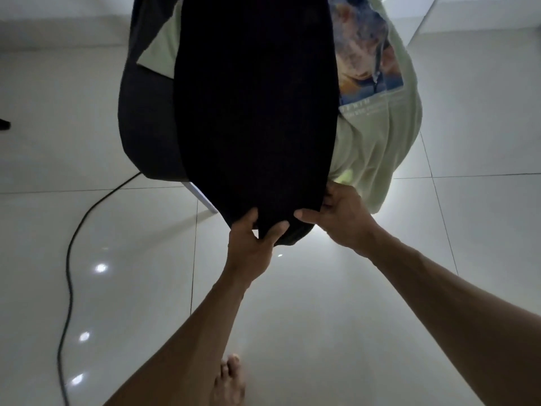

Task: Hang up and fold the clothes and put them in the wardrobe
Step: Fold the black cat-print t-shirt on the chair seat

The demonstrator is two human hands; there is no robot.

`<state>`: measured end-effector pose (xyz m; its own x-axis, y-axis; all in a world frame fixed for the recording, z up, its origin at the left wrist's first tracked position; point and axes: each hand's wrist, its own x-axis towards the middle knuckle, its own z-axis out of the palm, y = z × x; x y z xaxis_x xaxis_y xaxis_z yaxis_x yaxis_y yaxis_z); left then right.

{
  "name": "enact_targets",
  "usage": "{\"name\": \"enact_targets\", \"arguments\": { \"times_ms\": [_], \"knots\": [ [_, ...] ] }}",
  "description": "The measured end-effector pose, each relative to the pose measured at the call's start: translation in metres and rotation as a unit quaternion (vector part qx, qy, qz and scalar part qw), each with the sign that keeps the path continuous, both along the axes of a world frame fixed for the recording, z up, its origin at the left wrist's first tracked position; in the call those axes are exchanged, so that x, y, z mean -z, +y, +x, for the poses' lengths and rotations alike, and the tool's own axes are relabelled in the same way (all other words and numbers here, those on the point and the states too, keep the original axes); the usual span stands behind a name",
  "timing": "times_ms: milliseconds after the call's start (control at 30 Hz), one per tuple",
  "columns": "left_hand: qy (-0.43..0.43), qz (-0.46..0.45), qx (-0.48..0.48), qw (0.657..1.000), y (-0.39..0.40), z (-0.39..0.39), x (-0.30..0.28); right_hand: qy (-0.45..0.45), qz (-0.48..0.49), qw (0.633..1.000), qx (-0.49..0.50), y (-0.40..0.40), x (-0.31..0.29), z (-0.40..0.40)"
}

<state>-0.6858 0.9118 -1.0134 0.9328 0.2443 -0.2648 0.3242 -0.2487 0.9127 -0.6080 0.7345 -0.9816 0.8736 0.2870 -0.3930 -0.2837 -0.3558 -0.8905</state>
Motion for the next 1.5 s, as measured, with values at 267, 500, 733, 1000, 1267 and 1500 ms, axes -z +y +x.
{"name": "enact_targets", "arguments": {
  "times_ms": [267, 500, 733, 1000, 1267, 1500],
  "knots": [
    [0.016, 0.105, -0.141, 0.984, 0.012, 0.007, 0.036, -0.03, -0.025, 0.999, 0.023, 0.014, 0.047, -0.003],
    [-0.024, -0.017, -0.131, 0.991, 0.051, 0.017, 0.056, -0.007, -0.021, 0.997, 0.071, 0.029, 0.075, -0.006],
    [-0.017, -0.134, -0.015, 0.991, 0.073, 0.006, 0.062, 0.04, 0.03, 0.997, 0.053, 0.024, 0.082, -0.034],
    [0.1, -0.234, 0.022, 0.967, 0.072, -0.062, 0.02, 0.146, 0.09, 0.985, -0.007, 0.002, 0.061, -0.083],
    [0.178, -0.227, -0.062, 0.955, 0.049, -0.139, -0.05, 0.198, 0.137, 0.97, -0.015, 0.0, -0.004, -0.153],
    [0.202, -0.191, -0.08, 0.957, 0.043, -0.16, -0.109, 0.19, 0.101, 0.975, 0.058, 0.002, -0.068, -0.191]
  ]
}}
